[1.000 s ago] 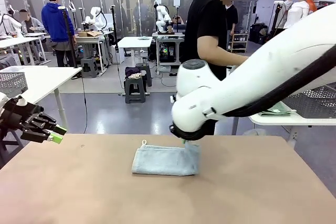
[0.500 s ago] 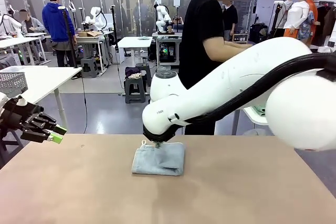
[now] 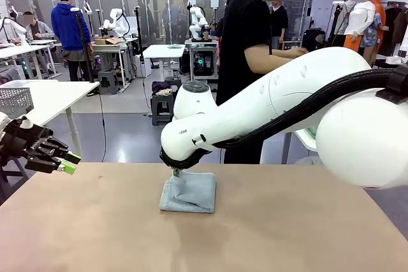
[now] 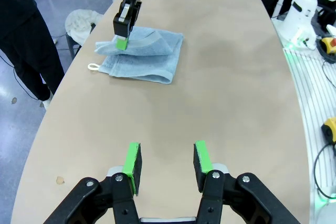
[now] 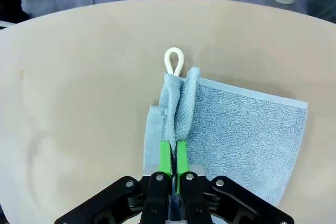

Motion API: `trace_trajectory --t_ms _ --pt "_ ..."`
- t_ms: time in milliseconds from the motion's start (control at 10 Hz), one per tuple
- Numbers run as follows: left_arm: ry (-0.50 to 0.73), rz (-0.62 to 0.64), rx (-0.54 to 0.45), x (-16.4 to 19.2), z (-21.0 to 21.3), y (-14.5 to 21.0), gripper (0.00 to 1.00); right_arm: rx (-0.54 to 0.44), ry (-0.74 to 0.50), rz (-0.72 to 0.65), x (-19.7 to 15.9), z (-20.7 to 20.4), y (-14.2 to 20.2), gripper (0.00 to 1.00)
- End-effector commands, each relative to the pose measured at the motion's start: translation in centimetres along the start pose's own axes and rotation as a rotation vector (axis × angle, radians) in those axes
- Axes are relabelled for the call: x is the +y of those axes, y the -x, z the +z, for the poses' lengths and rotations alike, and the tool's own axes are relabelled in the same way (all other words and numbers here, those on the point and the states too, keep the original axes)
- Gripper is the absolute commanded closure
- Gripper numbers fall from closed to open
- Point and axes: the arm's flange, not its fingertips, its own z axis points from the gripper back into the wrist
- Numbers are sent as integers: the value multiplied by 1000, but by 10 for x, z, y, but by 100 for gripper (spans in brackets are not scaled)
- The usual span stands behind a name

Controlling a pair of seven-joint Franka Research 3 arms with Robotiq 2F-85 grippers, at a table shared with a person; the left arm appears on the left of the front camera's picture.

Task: Fold the towels and place them in the basket.
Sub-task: When a person lays out a Towel with hook on the table, fold it in half twice.

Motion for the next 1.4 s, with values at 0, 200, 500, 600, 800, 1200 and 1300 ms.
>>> trace_trajectory --t_ms 0,200,500,600,800,1200,1300 --pt "-5 -7 -3 -1 2 -2 48 2 -47 -4 -8 2 7 100" --pt "-5 -7 -3 -1 2 -2 48 -56 -79 -8 -12 -1 8 76" --pt "-5 -7 -3 -1 2 -2 48 -54 -91 -10 -19 6 14 37" --pt "-5 -7 -3 -1 2 -2 48 -21 -66 -6 -26 19 21 53" --pt "-5 -7 -3 -1 2 -2 48 32 -35 -27 -55 52 36 17" --pt "-5 -7 -3 -1 2 -2 48 68 -49 -118 -108 90 45 17" --pt "-5 -7 -3 -1 2 -2 48 88 -43 -118 -115 89 45 17"
